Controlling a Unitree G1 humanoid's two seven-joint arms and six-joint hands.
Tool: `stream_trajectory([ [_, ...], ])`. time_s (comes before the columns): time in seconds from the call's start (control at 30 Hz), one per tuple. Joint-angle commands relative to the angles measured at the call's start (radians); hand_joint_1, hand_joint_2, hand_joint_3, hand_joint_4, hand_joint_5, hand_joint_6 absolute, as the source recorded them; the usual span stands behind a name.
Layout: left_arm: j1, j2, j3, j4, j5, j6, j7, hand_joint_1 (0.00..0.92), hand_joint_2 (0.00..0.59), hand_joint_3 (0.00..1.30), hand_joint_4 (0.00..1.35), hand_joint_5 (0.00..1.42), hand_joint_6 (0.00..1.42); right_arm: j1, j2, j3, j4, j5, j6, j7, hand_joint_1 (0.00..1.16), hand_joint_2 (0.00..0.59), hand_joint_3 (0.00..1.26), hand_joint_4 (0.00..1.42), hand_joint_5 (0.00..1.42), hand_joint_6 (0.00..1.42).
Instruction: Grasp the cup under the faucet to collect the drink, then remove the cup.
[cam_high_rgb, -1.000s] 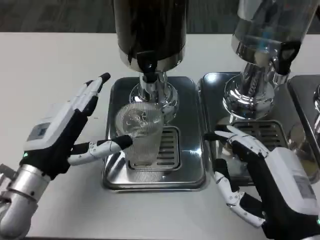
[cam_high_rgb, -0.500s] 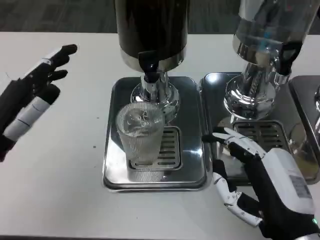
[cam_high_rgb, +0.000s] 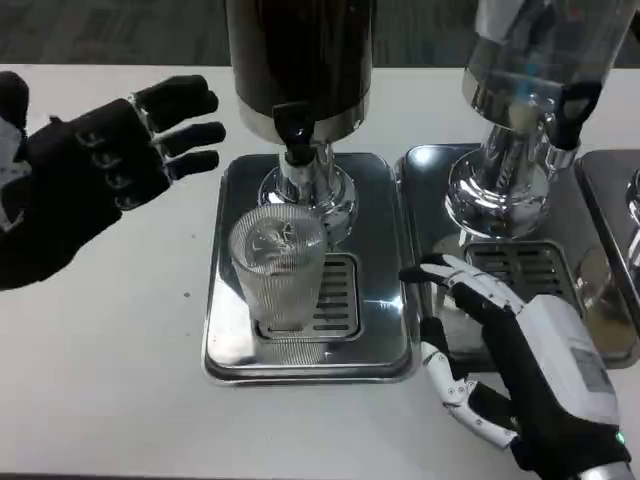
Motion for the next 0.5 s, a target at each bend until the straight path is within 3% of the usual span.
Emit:
stream_trajectory([
  [0.03,-0.049,0.018,0.029,0.007,0.001,0.108,-0.056,0.000,0.026,0.13,0.02,0.07,0.08,-0.002,0.006,0.004,0.012,0.010,-0.016,-0.023,0.50,0.547,0.33,0.19,0.20,0.34],
  [0.5,-0.185,0.015,0.052,0.105,0.052,0.269,-0.135,0.000,0.024,0.10,0.00,0.05,0.06,0.012,0.017,0.014,0.007,0.000,-0.016,-0.055,0.51,0.551,0.33,0.20,0.19,0.32],
])
